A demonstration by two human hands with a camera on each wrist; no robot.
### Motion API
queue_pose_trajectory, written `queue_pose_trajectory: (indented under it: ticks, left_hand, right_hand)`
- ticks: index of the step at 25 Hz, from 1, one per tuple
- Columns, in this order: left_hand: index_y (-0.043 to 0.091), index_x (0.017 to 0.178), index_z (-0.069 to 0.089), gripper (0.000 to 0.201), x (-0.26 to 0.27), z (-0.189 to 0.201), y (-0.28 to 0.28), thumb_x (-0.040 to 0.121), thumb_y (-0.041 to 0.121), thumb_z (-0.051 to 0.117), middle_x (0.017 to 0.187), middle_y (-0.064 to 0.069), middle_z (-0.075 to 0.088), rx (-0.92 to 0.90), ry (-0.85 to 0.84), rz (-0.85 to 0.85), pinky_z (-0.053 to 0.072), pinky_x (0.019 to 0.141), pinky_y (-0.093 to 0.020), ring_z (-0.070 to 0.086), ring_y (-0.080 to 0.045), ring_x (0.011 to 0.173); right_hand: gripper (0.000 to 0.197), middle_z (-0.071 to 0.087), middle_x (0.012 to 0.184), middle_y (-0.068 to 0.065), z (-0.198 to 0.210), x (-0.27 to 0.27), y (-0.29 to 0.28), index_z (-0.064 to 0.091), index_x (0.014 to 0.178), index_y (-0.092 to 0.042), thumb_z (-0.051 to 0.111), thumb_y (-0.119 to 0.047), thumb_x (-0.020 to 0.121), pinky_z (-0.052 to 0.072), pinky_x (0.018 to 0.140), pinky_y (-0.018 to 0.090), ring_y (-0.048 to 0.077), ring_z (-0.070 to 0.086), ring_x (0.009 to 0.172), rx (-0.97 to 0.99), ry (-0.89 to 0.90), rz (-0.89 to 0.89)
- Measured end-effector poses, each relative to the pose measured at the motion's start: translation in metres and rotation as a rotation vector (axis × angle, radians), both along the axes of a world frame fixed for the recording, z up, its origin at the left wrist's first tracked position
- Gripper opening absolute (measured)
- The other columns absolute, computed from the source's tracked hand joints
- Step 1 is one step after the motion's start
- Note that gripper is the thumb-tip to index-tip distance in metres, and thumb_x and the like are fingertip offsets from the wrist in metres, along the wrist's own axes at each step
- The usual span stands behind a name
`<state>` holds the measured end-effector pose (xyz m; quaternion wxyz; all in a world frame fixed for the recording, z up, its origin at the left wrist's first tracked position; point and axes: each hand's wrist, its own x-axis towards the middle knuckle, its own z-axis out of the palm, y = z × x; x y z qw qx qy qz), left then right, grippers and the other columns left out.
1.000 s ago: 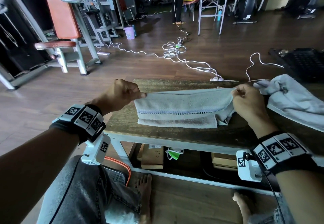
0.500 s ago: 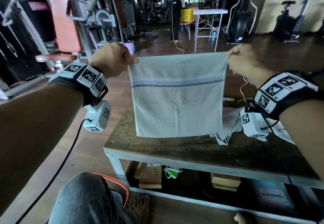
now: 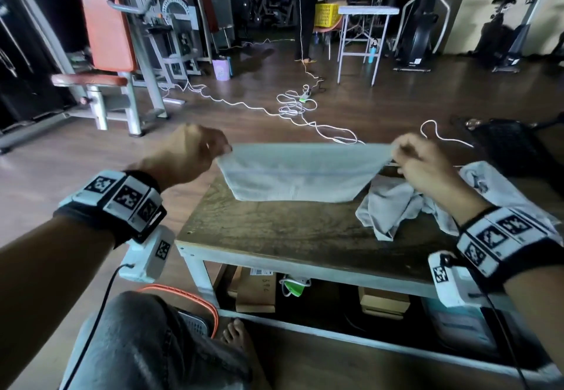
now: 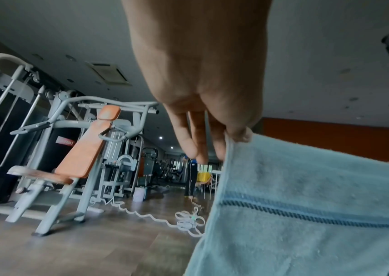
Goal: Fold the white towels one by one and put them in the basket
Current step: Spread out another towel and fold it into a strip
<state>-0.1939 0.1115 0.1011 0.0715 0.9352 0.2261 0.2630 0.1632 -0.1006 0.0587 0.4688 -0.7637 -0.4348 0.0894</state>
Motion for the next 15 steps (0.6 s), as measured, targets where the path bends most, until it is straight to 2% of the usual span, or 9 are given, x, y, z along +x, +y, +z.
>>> queue_pose_trajectory:
  ticks: [1,2,3,4,5,7,10,12,15]
  left_hand:
    - [0.011,0.089,0.075,0.037,-0.006,-0.014,-0.006,0.091,0.044,0.059,0.073,-0.003,0.072,-0.115,0.143,-0.048,0.048,0.064,-0.027,0.059,-0.010,0.061]
    - [0.018,0.091,0.075,0.054,-0.012,-0.026,-0.010,0.084,0.067,0.054,0.078,0.002,0.074,-0.243,0.321,-0.055,0.052,0.068,-0.026,0.065,-0.008,0.067]
    - [0.026,0.094,0.075,0.065,-0.015,-0.037,-0.013,0.074,0.082,0.048,0.080,0.008,0.075,-0.366,0.517,-0.040,0.055,0.073,-0.026,0.069,-0.006,0.073]
    - [0.031,0.095,0.073,0.065,-0.016,-0.048,-0.015,0.068,0.084,0.047,0.080,0.012,0.075,-0.469,0.687,-0.023,0.057,0.076,-0.027,0.071,-0.005,0.076]
    - [0.034,0.095,0.073,0.057,-0.015,-0.058,-0.018,0.070,0.080,0.051,0.080,0.013,0.075,-0.544,0.803,-0.013,0.058,0.077,-0.029,0.072,-0.007,0.078]
    - [0.035,0.094,0.072,0.035,-0.007,-0.073,-0.023,0.082,0.066,0.060,0.079,0.011,0.076,-0.592,0.917,0.023,0.059,0.078,-0.030,0.072,-0.010,0.080]
    - [0.028,0.097,0.073,0.027,0.006,-0.086,-0.021,0.091,0.051,0.060,0.074,0.006,0.076,-0.558,0.907,0.090,0.056,0.071,-0.024,0.072,-0.011,0.073]
    - [0.020,0.100,0.073,0.030,0.017,-0.094,-0.012,0.094,0.045,0.058,0.075,0.009,0.071,-0.499,0.801,0.158,0.052,0.077,-0.028,0.069,-0.013,0.074]
    - [0.014,0.102,0.072,0.026,0.032,-0.110,0.007,0.096,0.035,0.058,0.100,0.004,0.060,-0.379,0.627,0.237,0.048,0.088,-0.034,0.062,-0.018,0.093]
  right_hand:
    - [0.014,0.068,0.102,0.006,-0.016,0.002,-0.014,0.064,0.094,-0.017,0.055,-0.009,0.099,0.049,0.091,0.041,0.022,0.063,0.102,-0.121,0.093,0.108]
    - [0.011,0.068,0.111,0.013,-0.028,0.002,-0.027,0.064,0.101,-0.010,0.054,-0.007,0.100,0.049,0.097,0.044,0.024,0.063,0.111,-0.235,0.210,0.219]
    - [0.012,0.066,0.113,0.018,-0.036,-0.001,-0.039,0.062,0.108,-0.003,0.054,-0.007,0.100,0.048,0.100,0.046,0.026,0.064,0.112,-0.342,0.326,0.303]
    - [0.014,0.066,0.108,0.019,-0.042,-0.004,-0.048,0.060,0.111,0.001,0.053,-0.007,0.100,0.049,0.098,0.045,0.026,0.066,0.105,-0.440,0.412,0.350]
    - [0.014,0.067,0.102,0.017,-0.047,-0.009,-0.055,0.059,0.110,0.001,0.053,-0.007,0.101,0.050,0.096,0.044,0.024,0.067,0.098,-0.534,0.447,0.380]
    - [0.012,0.071,0.093,0.010,-0.055,-0.014,-0.060,0.059,0.109,-0.001,0.052,-0.008,0.101,0.049,0.094,0.043,0.020,0.069,0.089,-0.649,0.425,0.413]
    - [0.013,0.073,0.091,0.005,-0.067,-0.013,-0.048,0.060,0.109,-0.001,0.053,-0.009,0.101,0.050,0.095,0.043,0.015,0.071,0.084,-0.663,0.345,0.355]
    - [0.011,0.073,0.093,0.009,-0.077,-0.007,-0.032,0.061,0.103,-0.003,0.054,-0.011,0.101,0.053,0.094,0.045,0.019,0.072,0.086,-0.605,0.263,0.273]
    - [0.012,0.071,0.090,0.017,-0.093,0.001,-0.002,0.063,0.088,-0.009,0.056,-0.011,0.098,0.059,0.085,0.052,0.033,0.071,0.088,-0.486,0.105,0.156]
